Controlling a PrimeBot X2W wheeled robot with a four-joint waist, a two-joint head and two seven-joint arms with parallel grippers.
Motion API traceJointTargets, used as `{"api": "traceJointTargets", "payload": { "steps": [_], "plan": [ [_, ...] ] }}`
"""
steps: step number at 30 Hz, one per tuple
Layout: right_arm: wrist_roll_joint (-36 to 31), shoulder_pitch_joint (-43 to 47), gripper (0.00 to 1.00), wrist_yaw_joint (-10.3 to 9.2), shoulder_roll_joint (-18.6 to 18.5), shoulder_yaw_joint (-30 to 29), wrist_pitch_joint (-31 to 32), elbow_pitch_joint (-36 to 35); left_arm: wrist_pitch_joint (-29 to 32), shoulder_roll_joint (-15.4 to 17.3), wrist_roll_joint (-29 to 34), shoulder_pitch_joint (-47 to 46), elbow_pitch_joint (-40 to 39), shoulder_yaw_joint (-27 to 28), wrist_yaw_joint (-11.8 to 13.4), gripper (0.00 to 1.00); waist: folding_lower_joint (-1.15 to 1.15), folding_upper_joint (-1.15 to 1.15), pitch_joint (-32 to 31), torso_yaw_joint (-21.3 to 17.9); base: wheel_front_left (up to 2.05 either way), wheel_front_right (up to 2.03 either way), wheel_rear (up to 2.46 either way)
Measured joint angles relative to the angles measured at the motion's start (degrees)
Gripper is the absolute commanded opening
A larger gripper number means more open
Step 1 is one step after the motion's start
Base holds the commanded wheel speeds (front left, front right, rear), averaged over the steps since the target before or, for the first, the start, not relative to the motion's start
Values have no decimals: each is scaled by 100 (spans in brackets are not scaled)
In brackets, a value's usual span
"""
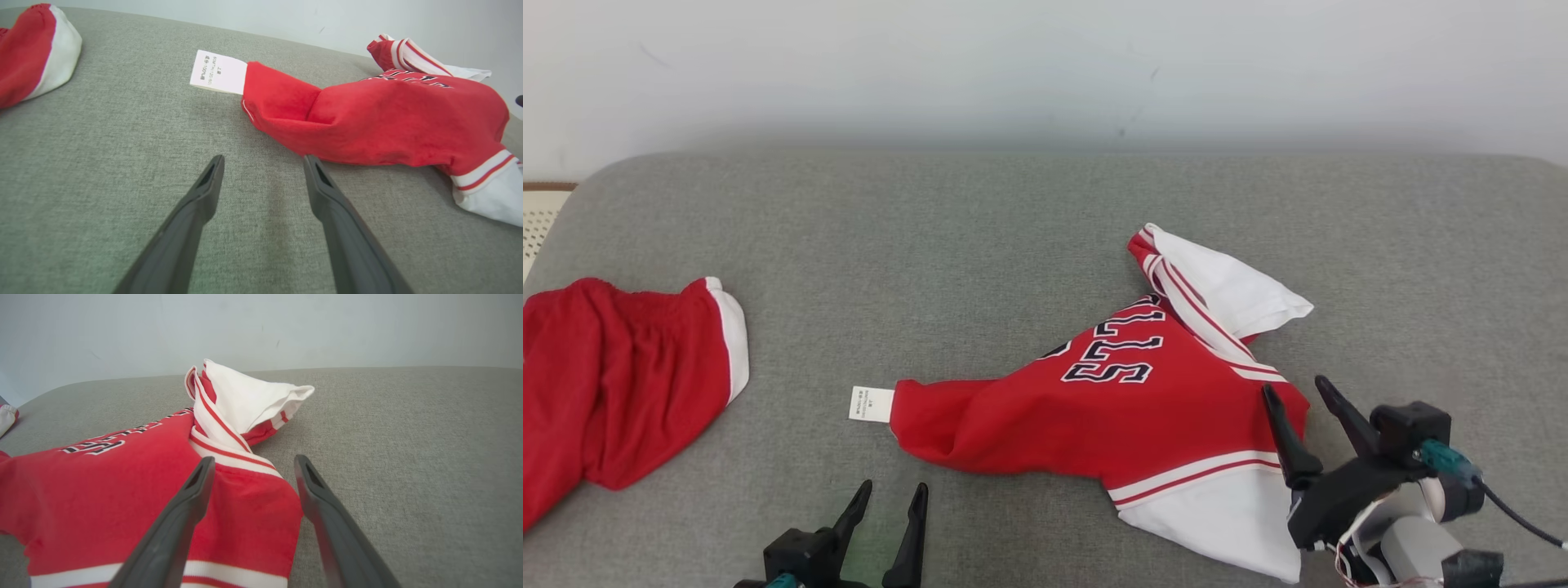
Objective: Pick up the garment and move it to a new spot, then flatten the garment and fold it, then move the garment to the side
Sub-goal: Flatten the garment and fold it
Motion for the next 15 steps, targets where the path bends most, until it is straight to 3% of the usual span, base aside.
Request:
{"api": "traceJointTargets", "payload": {
  "steps": [6, 15],
  "plan": [
    [-13, -475, 100, 0, -66, 280, -1, 434, 0, 2, -1, -5, 5, -55, -1, 100, 0, 0, 79, 197, 0, 0, 0],
    [69, -1211, 98, 0, -220, 1174, 172, 1475, 0, 2, -1, -31, -55, -69, 5, 100, 0, 0, 280, 490, 0, 0, 0]
  ]
}}
